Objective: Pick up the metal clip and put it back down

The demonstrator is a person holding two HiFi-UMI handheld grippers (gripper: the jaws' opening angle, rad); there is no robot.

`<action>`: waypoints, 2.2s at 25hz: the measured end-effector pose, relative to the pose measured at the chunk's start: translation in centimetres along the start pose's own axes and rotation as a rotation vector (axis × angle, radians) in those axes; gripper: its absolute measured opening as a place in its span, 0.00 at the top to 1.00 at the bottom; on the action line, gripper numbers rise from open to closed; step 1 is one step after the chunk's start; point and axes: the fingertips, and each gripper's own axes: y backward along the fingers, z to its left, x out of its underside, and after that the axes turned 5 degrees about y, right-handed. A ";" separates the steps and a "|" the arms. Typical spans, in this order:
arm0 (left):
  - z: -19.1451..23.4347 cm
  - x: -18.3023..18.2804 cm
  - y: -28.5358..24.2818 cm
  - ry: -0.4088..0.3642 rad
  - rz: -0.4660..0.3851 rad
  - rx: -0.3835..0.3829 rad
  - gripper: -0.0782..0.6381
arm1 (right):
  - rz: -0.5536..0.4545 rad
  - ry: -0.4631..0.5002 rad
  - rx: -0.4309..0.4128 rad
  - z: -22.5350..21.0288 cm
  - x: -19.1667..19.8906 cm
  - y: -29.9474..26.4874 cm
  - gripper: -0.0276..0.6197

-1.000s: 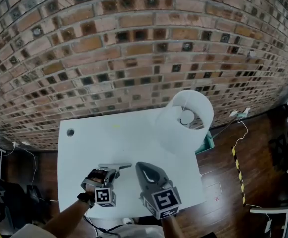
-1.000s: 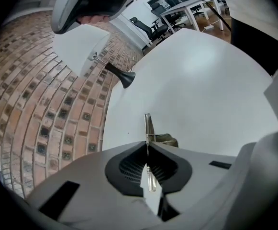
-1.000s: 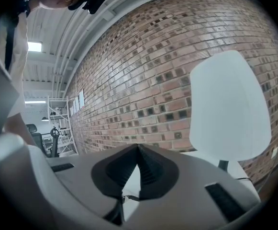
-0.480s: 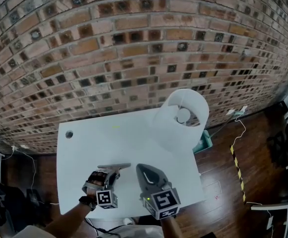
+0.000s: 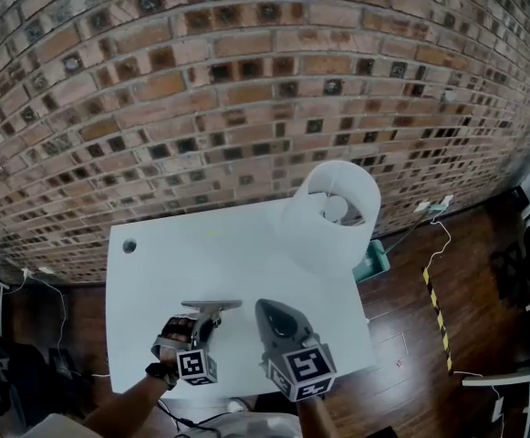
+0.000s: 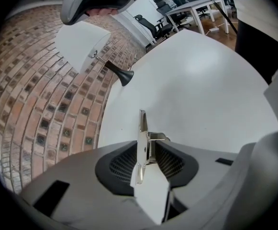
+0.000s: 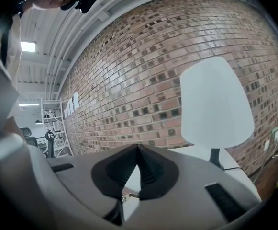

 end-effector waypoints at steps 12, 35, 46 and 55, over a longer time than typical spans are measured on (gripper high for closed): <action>-0.6 -2.9 9.4 0.327 -0.284 0.098 0.79 | -0.027 0.047 0.034 0.1 -2.1 2.5 0.96; 11.3 1.7 31.5 1.085 -0.846 -0.223 0.88 | -0.200 0.107 -0.026 10.8 -8.2 12.7 0.96; 10.1 0.5 32.3 1.095 -0.805 -0.253 0.88 | -0.176 0.135 -0.074 12.6 -7.9 13.1 0.96; 8.7 1.5 35.3 1.065 -0.833 -0.299 0.88 | -0.123 0.056 -0.065 14.1 -5.4 14.6 0.96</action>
